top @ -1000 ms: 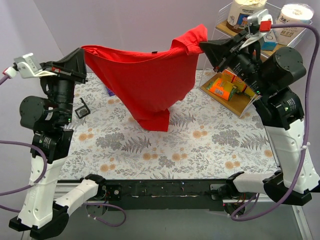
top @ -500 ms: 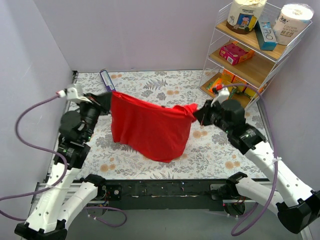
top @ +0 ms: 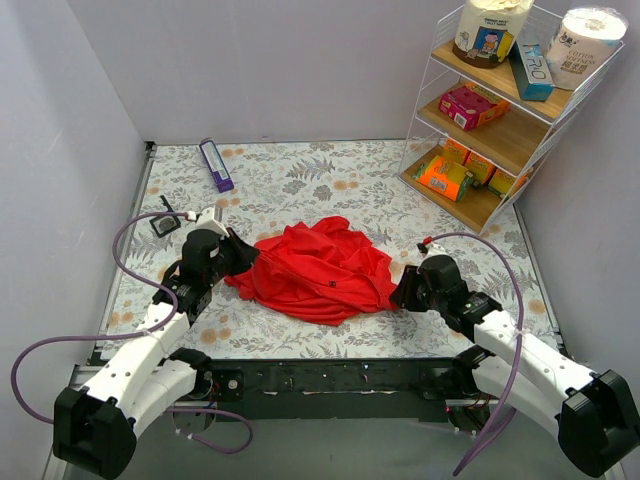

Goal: Pin the brooch onto the clothing

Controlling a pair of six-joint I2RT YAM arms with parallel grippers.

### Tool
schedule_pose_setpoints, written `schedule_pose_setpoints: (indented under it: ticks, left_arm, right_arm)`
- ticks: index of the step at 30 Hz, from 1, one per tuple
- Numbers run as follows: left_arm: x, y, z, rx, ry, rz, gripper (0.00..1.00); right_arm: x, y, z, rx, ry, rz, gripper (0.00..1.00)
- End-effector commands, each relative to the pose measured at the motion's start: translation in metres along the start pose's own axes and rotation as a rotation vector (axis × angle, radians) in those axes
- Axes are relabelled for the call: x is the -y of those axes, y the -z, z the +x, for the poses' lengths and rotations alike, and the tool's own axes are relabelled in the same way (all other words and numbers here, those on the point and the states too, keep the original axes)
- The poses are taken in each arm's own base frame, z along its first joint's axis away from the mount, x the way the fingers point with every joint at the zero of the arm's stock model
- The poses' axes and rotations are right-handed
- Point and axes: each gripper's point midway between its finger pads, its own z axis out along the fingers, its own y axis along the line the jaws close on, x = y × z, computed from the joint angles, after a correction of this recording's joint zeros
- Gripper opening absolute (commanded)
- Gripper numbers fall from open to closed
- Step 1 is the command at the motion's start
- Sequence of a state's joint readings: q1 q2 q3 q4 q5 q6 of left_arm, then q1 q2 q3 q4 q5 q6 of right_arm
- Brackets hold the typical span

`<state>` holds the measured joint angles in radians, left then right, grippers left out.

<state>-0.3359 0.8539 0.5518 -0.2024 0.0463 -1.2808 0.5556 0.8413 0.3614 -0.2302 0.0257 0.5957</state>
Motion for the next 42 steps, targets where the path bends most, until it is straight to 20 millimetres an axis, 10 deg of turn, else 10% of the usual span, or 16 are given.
schedule_pose_setpoints:
  ticks: [1, 6, 14, 21, 26, 32, 42]
  left_arm:
    - [0.007, 0.004, 0.002, -0.003, -0.002, 0.044, 0.0]
    - [0.002, 0.003, 0.009, -0.018, 0.007, 0.036, 0.0]
    - [0.005, 0.013, -0.027, 0.095, -0.042, -0.014, 0.0]
    - [0.064, 0.062, -0.162, 0.43, -0.144, -0.012, 0.0]
    - [0.129, 0.143, -0.278, 0.747, -0.227, 0.029, 0.0]
    - [0.158, 0.194, -0.326, 0.906, -0.277, 0.047, 0.0]
    - [0.169, 0.243, -0.326, 0.994, -0.251, 0.139, 0.0]
  right_arm:
    - [-0.017, 0.003, -0.029, 0.109, -0.008, -0.063, 0.4]
    - [-0.024, 0.002, -0.037, 0.119, -0.007, -0.081, 0.4]
    - [-0.04, 0.013, -0.062, 0.149, 0.017, -0.094, 0.01]
    - [-0.1, 0.121, -0.207, 0.512, 0.19, -0.089, 0.01]
    - [-0.15, 0.265, -0.311, 0.88, 0.279, -0.113, 0.01]
    - [-0.168, 0.376, -0.345, 1.174, 0.305, -0.162, 0.01]
    - [-0.157, 0.434, -0.333, 1.321, 0.283, -0.184, 0.01]
